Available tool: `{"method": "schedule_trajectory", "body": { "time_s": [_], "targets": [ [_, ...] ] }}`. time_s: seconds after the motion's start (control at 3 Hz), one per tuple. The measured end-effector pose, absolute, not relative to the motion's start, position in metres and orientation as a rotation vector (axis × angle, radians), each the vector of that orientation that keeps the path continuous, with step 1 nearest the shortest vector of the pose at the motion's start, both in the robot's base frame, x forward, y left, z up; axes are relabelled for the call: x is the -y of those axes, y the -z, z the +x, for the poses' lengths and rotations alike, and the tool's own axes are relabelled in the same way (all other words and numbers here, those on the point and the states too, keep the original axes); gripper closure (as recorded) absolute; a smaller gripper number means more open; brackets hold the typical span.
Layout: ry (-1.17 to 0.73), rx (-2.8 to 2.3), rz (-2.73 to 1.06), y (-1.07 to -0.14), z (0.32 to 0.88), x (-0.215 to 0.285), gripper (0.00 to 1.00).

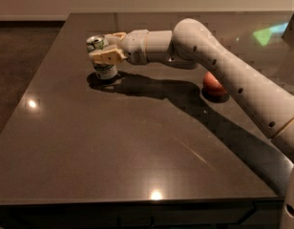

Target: Place 7up can upright

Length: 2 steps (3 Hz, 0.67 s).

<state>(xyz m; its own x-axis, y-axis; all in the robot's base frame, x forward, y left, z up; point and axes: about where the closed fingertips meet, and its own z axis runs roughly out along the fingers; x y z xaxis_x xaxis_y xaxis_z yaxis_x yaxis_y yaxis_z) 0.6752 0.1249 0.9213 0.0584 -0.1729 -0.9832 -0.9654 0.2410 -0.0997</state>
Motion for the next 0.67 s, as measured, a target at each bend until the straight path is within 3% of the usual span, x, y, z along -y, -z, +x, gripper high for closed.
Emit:
{"method": "schedule_trajectory", "body": {
  "time_s": [0.33, 0.67],
  "targets": [
    [-0.884, -1.375, -1.177, -0.9212, 0.6741, -0.1276, 0.07],
    [-0.886, -1.373, -1.18, -0.9211, 0.6733, -0.1297, 0.0]
  ]
}}
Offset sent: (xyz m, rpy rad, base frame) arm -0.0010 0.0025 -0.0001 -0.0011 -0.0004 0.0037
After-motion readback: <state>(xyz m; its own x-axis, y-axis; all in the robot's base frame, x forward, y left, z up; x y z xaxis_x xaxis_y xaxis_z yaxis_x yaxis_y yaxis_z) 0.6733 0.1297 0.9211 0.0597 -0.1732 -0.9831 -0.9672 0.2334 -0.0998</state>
